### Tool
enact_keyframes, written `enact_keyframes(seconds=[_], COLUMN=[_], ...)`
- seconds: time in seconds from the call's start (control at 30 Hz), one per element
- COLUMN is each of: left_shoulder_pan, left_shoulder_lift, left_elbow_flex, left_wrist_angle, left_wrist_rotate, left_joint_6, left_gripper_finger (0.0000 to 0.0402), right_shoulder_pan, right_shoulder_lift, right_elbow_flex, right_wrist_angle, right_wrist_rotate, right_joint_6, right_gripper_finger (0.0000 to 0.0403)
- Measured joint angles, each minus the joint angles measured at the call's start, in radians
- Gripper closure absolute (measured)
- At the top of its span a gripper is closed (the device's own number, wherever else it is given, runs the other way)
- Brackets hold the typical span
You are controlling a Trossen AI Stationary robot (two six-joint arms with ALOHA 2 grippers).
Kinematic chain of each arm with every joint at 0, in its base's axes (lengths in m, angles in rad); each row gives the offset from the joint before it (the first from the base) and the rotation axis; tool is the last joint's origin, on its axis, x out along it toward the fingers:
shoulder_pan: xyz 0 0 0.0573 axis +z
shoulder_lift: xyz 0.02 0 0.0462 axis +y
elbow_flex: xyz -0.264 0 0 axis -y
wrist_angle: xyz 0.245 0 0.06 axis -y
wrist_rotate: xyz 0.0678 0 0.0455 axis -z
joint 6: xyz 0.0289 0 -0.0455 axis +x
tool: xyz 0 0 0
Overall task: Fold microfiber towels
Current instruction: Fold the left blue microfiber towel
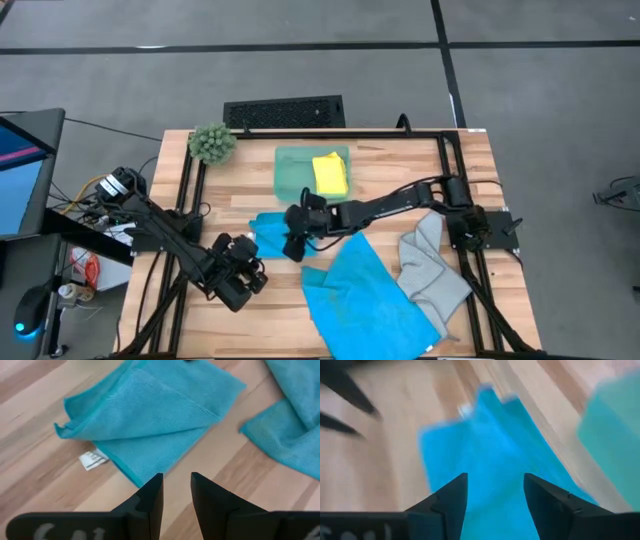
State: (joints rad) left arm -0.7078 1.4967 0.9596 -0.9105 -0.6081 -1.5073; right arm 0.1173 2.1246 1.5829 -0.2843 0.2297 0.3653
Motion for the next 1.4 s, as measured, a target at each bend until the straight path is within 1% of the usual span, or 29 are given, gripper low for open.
enact_keyframes(seconds=[0.17,0.27,0.47,0.77,1.13,1.17,1.3,1.4], left_shoulder_pan=[0.000,-0.002,-0.006,-0.006,-0.006,-0.006,-0.006,-0.006], left_shoulder_lift=[0.000,0.000,0.000,0.000,0.000,0.000,0.000,0.000], left_elbow_flex=[0.000,0.000,0.000,0.000,0.000,0.000,0.000,0.000], left_wrist_angle=[0.001,0.001,0.001,0.003,0.005,0.005,0.011,0.011], left_wrist_rotate=[-0.001,0.009,0.020,0.022,0.024,0.024,0.025,0.025], left_joint_6=[0.001,0.000,0.001,-0.004,-0.023,-0.023,-0.023,-0.019], left_gripper_finger=[0.0310,0.0310,0.0310,0.0310,0.0310,0.0310,0.0310,0.0310], right_shoulder_pan=[-0.030,-0.054,-0.081,-0.079,-0.079,-0.079,-0.079,-0.079], right_shoulder_lift=[0.059,0.090,0.089,0.089,0.098,0.114,0.127,0.119], right_elbow_flex=[-0.002,-0.003,-0.001,-0.002,-0.001,0.002,-0.005,0.001], right_wrist_angle=[0.060,0.086,0.127,0.123,0.125,0.151,0.138,0.146], right_wrist_rotate=[0.001,-0.017,-0.070,-0.075,-0.076,-0.079,-0.116,-0.102], right_joint_6=[0.023,0.027,0.028,0.027,0.027,0.027,0.028,0.025], right_gripper_finger=[0.0185,0.0186,0.0186,0.0195,0.0186,0.0187,0.0186,0.0195])
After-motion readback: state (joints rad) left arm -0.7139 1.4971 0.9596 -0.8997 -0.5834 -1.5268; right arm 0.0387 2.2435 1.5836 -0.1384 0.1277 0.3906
